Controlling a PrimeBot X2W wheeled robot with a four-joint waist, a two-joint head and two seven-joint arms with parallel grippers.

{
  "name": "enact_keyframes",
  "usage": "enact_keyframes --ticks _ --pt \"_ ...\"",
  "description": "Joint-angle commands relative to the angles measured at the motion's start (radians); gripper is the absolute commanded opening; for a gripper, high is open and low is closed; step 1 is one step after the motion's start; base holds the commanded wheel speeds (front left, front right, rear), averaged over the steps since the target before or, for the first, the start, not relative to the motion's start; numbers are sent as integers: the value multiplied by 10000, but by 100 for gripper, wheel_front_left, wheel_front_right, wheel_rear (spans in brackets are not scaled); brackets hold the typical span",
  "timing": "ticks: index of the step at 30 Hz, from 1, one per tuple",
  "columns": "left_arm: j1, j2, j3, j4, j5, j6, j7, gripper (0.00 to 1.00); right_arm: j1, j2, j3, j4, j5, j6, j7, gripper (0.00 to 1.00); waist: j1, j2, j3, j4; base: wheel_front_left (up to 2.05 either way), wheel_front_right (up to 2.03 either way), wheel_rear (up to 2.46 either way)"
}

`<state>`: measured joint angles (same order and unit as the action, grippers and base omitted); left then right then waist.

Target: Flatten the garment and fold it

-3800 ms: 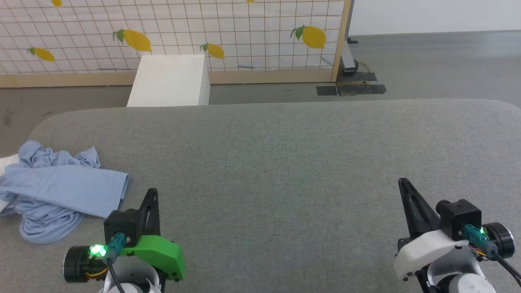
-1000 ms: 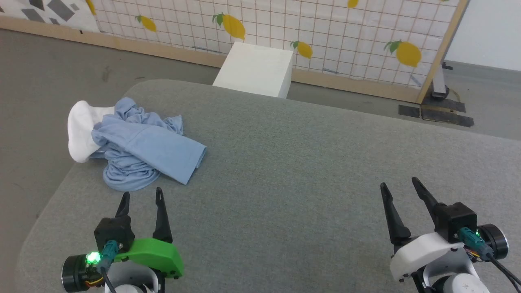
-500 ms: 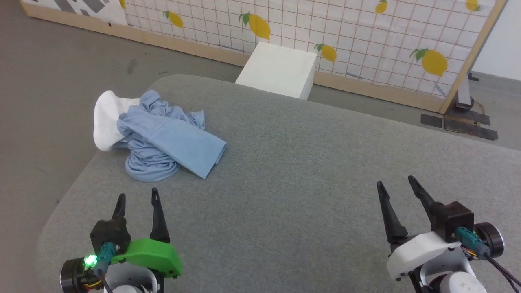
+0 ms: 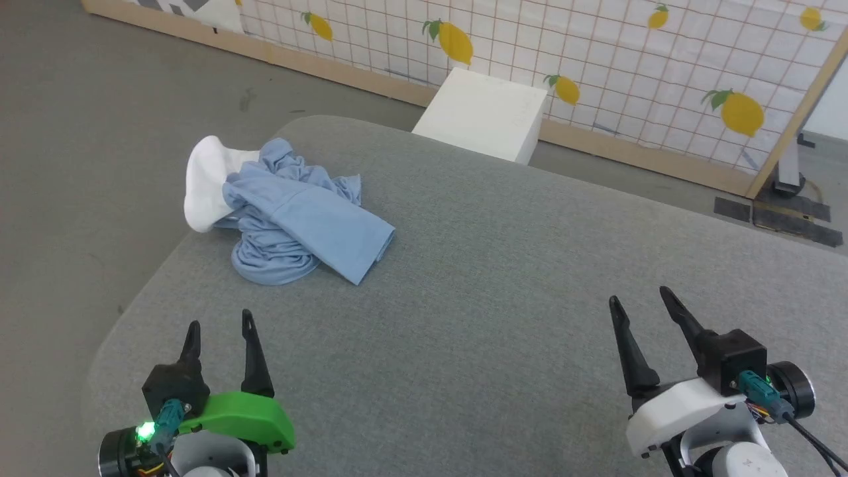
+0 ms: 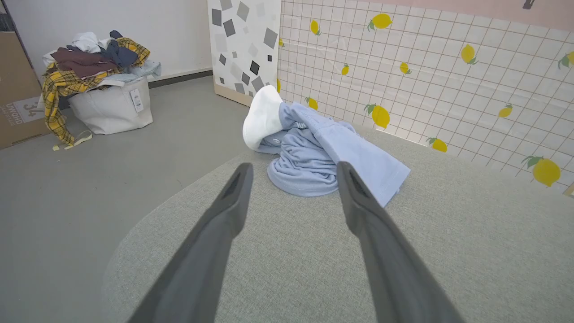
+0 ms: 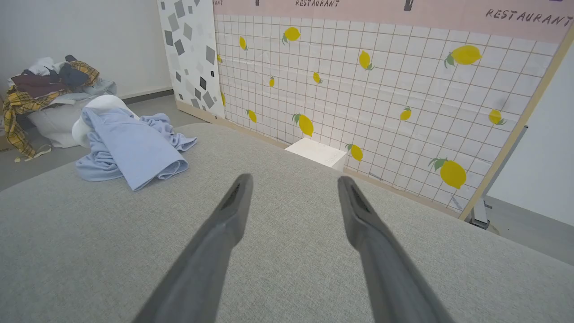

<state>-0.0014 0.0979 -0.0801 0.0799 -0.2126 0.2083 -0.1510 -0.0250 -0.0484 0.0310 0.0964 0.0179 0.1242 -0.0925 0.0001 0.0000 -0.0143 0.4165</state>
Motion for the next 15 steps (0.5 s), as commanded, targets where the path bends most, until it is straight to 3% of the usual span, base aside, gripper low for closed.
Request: enact_keyframes --ticks 1,15 --pt "-51 100 -43 39 -94 99 -106 100 -192 -13 29 52 72 43 -95 100 -1 0 -1 74 0 0 0" --pt "-69 243 -217 223 -510 452 -367 100 -216 -15 70 96 110 51 -209 100 -1 0 -23 607 0 0 0"
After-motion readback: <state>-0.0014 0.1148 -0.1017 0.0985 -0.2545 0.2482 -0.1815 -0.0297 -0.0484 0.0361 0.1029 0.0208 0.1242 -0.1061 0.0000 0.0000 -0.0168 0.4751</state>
